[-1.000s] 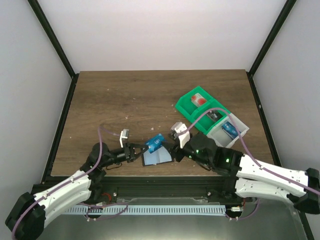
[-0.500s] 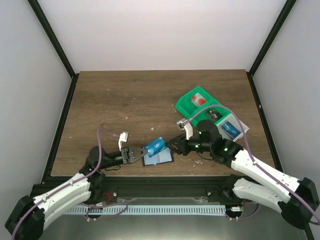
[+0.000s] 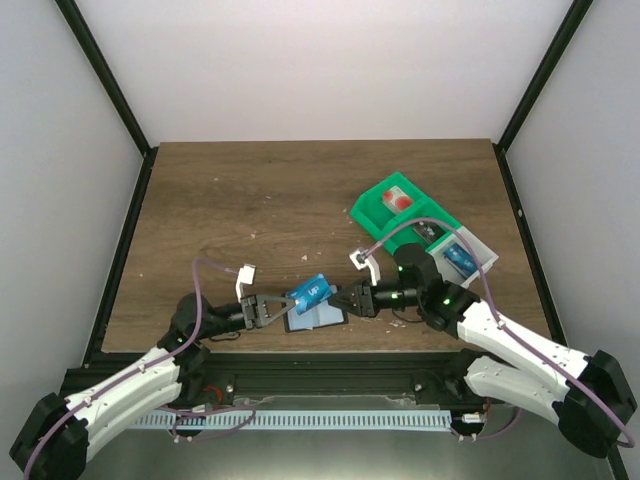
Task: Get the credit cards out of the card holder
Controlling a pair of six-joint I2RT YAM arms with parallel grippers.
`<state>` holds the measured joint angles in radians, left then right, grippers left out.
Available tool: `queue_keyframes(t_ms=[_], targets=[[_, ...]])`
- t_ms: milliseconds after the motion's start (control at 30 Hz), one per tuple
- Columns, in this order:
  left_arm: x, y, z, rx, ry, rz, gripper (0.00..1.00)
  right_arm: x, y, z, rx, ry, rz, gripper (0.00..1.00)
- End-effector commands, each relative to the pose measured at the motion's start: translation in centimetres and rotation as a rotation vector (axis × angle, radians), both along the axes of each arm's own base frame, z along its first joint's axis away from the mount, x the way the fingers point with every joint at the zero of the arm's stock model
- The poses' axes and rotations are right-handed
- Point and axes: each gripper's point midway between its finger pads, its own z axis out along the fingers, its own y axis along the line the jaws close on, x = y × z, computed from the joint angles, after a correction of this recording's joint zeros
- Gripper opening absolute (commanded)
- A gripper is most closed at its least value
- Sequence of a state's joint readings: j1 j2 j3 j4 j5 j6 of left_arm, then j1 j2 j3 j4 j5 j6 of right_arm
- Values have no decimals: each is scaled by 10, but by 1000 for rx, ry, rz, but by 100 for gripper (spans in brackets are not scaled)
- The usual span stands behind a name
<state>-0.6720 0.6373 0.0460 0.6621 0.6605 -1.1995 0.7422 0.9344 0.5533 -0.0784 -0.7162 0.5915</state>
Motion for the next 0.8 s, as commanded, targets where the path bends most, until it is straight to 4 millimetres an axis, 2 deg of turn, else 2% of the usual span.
queue_keyframes(t_ms=[0, 133, 500, 667, 767], targets=[[-3, 2, 3, -16, -49, -5, 0, -2, 2, 16, 72, -7, 15, 22], [-5, 2, 6, -29, -63, -9, 0, 1, 2, 18, 112, 13, -4, 23], [-8, 4, 4, -40, -62, -14, 0, 4, 3, 14, 128, 50, -27, 6], [-8, 4, 5, -45, -69, -15, 0, 6, 3, 16, 145, 70, -39, 17], [-9, 4, 5, -44, -74, -19, 0, 7, 5, 20, 166, 100, -45, 17]])
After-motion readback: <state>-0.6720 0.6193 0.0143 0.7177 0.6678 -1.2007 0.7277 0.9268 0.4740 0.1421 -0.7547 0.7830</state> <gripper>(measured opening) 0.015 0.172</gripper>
